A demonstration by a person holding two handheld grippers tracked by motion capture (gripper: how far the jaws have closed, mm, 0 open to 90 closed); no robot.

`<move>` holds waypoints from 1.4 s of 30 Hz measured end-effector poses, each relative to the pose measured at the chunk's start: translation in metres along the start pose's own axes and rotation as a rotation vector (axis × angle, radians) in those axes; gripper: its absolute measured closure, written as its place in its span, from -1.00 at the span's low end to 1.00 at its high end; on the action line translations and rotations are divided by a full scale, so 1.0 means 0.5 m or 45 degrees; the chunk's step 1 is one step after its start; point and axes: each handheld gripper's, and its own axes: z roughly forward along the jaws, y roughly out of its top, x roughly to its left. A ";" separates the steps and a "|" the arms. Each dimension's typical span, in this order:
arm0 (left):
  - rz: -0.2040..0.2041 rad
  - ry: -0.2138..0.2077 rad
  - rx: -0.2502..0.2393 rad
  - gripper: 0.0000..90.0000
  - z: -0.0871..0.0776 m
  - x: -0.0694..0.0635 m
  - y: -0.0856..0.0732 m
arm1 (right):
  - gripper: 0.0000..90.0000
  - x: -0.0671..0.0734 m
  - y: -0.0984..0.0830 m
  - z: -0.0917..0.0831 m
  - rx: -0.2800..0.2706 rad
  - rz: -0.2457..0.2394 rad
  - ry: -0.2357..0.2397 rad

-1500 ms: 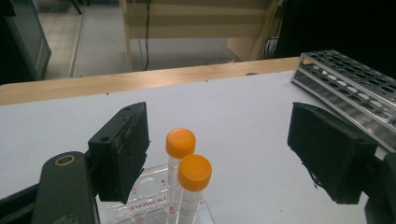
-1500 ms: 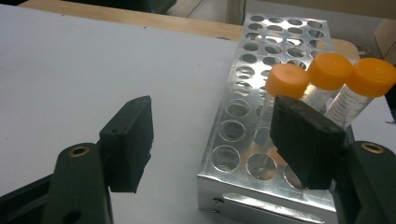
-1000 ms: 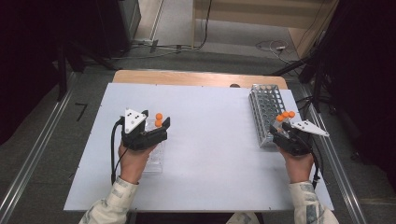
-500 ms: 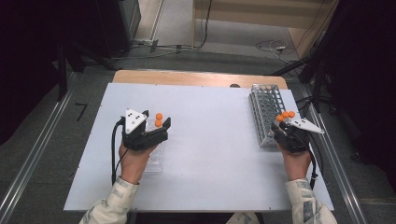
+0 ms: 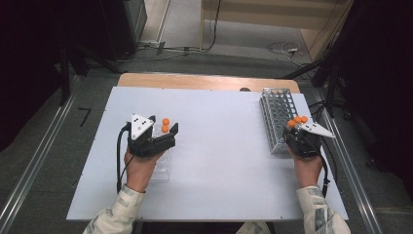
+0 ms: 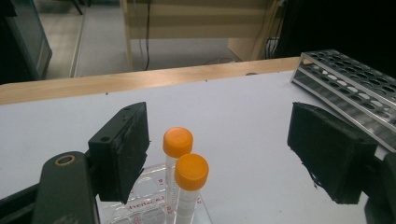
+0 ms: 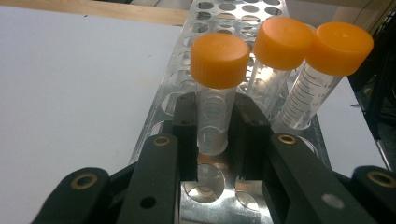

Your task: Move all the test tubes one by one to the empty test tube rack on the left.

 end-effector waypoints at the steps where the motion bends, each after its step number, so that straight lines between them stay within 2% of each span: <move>1: 0.000 0.000 0.000 -0.53 0.000 0.000 0.000 | 0.59 0.000 0.000 0.000 -0.002 -0.001 -0.001; 12: 0.001 -0.002 0.004 -0.53 0.001 -0.002 -0.001 | 0.59 -0.003 0.015 -0.016 -0.049 0.011 0.008; 32: 0.002 -0.004 0.005 -0.53 0.001 -0.002 -0.002 | 0.59 0.000 0.046 -0.060 -0.142 -0.009 -0.004; 42: 0.003 -0.005 0.004 -0.53 0.001 -0.004 -0.002 | 0.59 0.010 0.061 -0.092 -0.195 -0.014 0.041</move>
